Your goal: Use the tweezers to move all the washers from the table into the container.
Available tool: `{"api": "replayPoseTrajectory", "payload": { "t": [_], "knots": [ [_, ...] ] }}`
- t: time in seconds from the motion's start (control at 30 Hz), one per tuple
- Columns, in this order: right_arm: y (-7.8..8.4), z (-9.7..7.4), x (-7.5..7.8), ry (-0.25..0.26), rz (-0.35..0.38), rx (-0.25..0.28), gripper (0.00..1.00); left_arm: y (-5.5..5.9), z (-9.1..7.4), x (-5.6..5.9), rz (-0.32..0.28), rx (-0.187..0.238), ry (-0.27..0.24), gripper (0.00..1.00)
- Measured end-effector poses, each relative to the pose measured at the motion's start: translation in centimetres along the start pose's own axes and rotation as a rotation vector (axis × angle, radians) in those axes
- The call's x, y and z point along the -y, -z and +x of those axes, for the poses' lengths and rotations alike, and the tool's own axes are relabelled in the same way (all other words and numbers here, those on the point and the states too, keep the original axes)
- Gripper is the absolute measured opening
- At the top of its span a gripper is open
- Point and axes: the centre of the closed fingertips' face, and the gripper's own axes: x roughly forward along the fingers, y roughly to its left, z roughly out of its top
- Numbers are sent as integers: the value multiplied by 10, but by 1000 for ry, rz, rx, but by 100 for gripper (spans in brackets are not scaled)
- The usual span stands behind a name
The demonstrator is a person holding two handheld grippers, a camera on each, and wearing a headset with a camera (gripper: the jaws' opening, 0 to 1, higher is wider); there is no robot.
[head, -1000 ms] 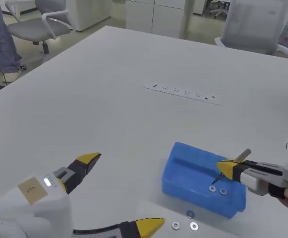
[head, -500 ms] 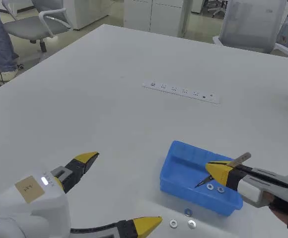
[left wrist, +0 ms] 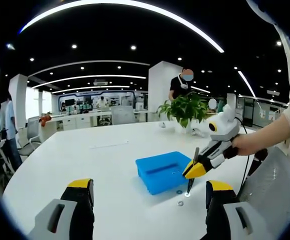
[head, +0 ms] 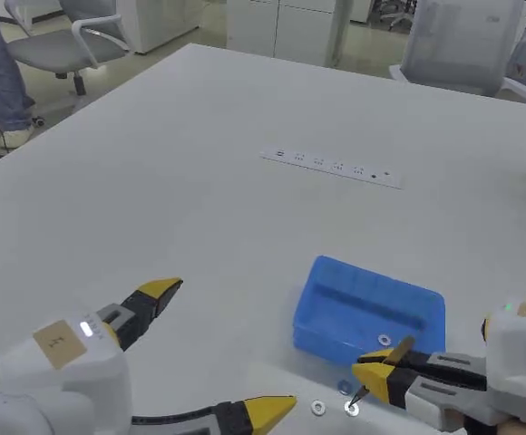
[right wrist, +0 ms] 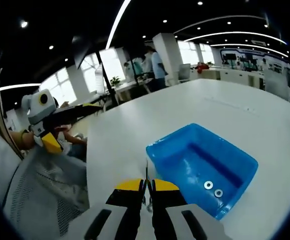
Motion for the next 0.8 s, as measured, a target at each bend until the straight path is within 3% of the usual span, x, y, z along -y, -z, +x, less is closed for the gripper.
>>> {"api": "replayPoseTrajectory", "payload": {
  "t": [0.47, 0.7, 0.77, 0.8],
  "knots": [
    [10, 5, -5, -10, -55, -60, 3, 1, 0, 0, 2, -3, 0, 95],
    [12, 6, -12, -16, -152, -77, 3, 1, 0, 0, 4, -5, 1, 95],
    [13, 6, -16, -20, -198, -84, 3, 1, 0, 0, 5, -5, -1, 95],
    [13, 6, -17, -18, -264, -85, 3, 1, 0, 0, 6, -6, -1, 95]
  ]
}}
